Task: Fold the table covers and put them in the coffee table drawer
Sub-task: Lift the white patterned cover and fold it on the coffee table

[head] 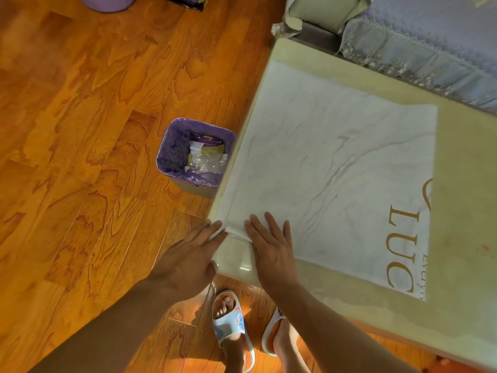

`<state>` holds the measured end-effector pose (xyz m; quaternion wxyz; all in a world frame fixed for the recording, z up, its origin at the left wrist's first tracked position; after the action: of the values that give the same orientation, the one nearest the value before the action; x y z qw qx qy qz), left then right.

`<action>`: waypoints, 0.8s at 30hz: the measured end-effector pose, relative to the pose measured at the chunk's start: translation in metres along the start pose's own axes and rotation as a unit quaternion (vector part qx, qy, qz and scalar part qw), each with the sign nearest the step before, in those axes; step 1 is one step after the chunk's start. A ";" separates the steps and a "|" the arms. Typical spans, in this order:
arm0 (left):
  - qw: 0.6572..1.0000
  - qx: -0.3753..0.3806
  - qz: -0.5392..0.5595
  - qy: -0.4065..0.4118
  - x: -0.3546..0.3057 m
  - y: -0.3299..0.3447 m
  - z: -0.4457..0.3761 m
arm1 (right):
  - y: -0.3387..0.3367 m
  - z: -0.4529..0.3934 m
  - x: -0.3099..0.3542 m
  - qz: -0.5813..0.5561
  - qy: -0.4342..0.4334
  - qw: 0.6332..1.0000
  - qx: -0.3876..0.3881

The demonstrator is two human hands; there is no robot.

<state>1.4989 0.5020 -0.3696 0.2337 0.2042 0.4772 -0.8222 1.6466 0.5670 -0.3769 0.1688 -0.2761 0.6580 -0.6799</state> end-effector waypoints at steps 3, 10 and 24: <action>1.000 -0.009 0.008 0.001 0.001 -0.003 -0.003 | 0.004 0.002 0.004 0.034 -0.022 0.998 0.047; 0.991 0.005 0.070 -0.110 -0.018 -0.038 -0.010 | -0.002 -0.011 -0.014 -0.078 0.003 0.968 0.238; 0.820 -0.088 0.379 -0.420 -0.019 -0.055 -0.099 | -0.031 -0.076 -0.073 -0.364 0.120 0.813 0.438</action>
<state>1.4934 0.6168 -0.3664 0.7213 -0.0173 0.2880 -0.6297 1.6629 0.6737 -0.3557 -0.0683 -0.3091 0.1569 -0.9355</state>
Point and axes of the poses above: each hand's wrist, its own z-axis away from the middle knuckle, its own y-axis out of the palm, x = y × z, the point moved 9 cm from there along -z, towards the middle knuckle, and after that the axes turned 11 degrees about z, right-handed, at the moved point
